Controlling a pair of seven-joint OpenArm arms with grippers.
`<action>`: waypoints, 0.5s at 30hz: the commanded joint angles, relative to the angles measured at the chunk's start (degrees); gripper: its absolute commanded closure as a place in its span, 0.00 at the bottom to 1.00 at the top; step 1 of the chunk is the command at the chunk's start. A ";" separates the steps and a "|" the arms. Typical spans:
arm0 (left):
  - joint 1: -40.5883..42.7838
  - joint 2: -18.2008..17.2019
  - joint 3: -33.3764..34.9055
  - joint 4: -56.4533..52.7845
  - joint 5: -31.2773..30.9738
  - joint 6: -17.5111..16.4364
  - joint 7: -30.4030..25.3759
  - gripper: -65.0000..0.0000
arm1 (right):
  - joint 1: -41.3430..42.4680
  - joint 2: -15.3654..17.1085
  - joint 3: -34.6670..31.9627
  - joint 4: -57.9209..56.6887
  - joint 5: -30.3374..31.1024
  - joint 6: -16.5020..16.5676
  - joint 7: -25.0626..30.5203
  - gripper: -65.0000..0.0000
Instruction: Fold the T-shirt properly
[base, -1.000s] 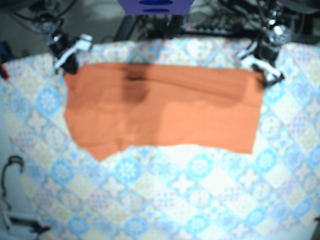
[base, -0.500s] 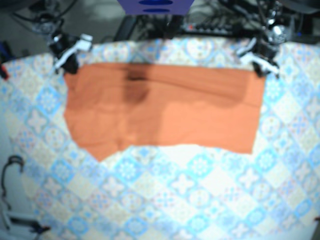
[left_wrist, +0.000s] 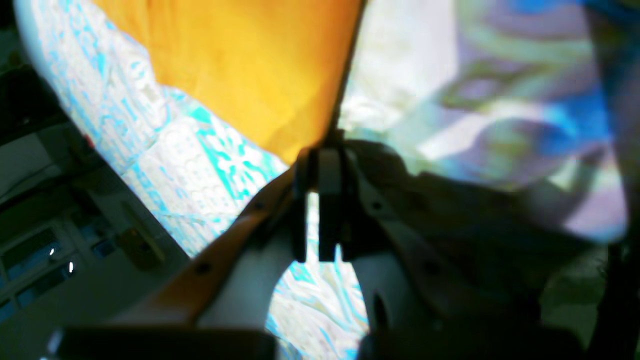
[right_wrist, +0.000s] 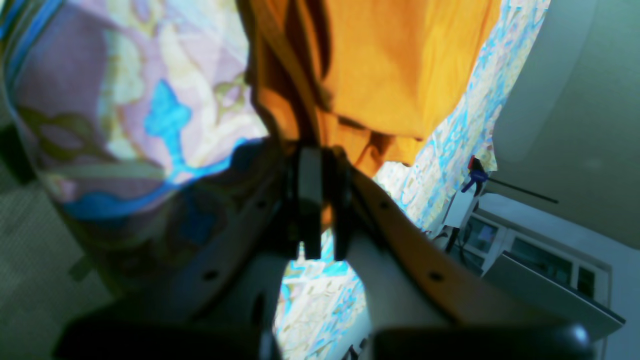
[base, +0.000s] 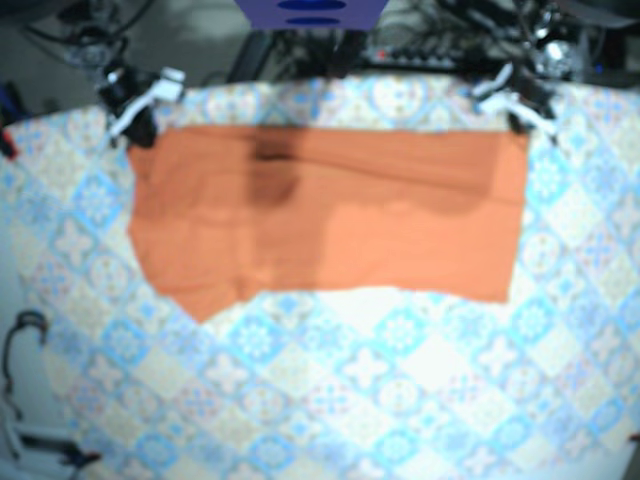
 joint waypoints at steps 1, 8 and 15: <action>0.80 -0.85 -0.40 1.50 0.14 0.71 -0.05 1.00 | -0.23 0.79 0.33 0.69 0.34 -0.86 0.13 1.00; 3.70 -0.85 -0.40 3.70 0.14 0.80 -0.05 1.00 | -0.49 0.79 0.33 1.13 0.34 -0.86 0.13 1.00; 6.42 -1.02 -0.57 3.70 0.06 0.88 -0.23 1.00 | -1.37 1.06 0.77 1.22 0.34 -0.86 0.30 1.00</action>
